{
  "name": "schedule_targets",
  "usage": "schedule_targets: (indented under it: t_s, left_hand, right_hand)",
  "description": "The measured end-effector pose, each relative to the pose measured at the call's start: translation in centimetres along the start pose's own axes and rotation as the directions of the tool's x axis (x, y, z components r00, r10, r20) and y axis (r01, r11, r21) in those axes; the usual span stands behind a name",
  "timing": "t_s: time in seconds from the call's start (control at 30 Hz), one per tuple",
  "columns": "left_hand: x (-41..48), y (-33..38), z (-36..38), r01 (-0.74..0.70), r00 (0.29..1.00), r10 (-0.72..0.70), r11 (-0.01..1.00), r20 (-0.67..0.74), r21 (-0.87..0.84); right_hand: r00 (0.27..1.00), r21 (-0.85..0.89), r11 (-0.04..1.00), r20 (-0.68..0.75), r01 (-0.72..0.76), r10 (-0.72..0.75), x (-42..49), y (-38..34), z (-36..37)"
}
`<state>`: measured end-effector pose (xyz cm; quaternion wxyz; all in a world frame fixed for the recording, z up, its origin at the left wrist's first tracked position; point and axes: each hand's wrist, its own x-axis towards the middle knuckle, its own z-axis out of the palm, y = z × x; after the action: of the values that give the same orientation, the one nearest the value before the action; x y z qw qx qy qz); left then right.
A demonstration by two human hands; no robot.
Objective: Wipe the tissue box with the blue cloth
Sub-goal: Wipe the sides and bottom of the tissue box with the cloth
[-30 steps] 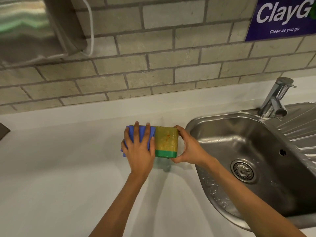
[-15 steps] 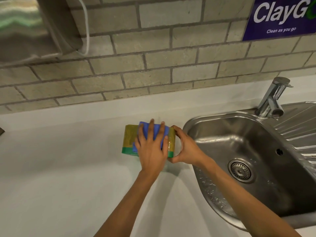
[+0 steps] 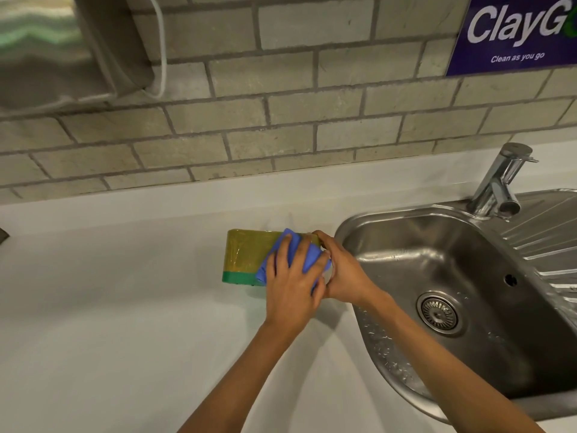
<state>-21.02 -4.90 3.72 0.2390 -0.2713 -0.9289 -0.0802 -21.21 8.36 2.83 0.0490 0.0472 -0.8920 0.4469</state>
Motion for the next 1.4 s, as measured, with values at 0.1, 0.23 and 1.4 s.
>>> schedule_targets:
  t_s: [0.1,0.23,1.4]
  left_hand:
    - [-0.6,-1.8,0.4,0.069,0.997,-0.071,0.996,-0.039,-0.053]
    - [-0.4,-4.5,0.2,0.368,0.923,-0.380,0.919,-0.066,-0.144]
    - [-2.6,-5.0,0.2,0.614,0.434,-0.696,-0.237,0.573,-0.753]
  right_hand:
    - [1.000,0.002,1.000,-0.005,0.002,-0.002,0.1,0.1,0.1]
    - [0.999,0.004,1.000,-0.020,0.027,-0.027,0.0,0.1,0.3]
    - [0.834,-0.705,0.661,-0.187,0.255,-0.520,-3.8,-1.0,8.7]
